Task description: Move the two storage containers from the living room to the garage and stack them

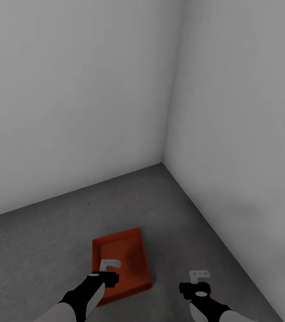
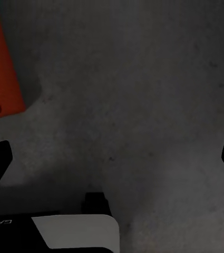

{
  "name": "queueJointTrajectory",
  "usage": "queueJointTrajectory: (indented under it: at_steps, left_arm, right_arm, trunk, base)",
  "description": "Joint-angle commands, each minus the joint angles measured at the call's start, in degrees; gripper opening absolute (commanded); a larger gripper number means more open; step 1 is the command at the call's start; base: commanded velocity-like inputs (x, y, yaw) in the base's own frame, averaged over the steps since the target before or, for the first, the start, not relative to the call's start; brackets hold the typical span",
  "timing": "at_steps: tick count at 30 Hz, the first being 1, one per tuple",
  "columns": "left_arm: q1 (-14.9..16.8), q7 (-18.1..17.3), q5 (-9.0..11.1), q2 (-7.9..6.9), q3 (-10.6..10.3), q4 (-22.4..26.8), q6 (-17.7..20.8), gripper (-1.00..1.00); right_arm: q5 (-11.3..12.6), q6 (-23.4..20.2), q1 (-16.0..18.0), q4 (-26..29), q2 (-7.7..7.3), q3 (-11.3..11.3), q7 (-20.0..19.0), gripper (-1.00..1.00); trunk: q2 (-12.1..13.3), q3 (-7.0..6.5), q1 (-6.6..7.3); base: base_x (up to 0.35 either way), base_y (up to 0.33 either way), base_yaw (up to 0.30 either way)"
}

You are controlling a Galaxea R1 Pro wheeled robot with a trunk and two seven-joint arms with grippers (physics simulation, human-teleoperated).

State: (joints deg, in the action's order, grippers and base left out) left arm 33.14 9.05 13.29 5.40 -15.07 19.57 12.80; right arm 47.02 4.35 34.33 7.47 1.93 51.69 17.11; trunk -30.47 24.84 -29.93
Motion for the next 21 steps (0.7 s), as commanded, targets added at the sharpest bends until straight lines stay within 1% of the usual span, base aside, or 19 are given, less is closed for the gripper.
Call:
queueJointTrajectory:
  at_steps: [1, 21]
  left_arm:
    - [0.01, 0.44, 0.59, -0.04, -0.49, 0.12, 0.29, 1.0]
    - [0.0, 0.36, 0.59, -0.03, -0.49, 0.12, 0.3, 1.0]
  right_arm:
    - [0.61, 0.22, 0.03, 0.0, 0.0, 0.47, 0.2, 1.0]
    - [0.61, 0.22, 0.03, 0.0, 0.0, 0.5, 0.2, 1.0]
  trunk:
    - [-0.07, -0.02, -0.02]
    - [-0.07, -1.81, -0.02]
  base:
    - [0.0, 0.0, 0.0]
    - [0.0, 0.0, 0.0]
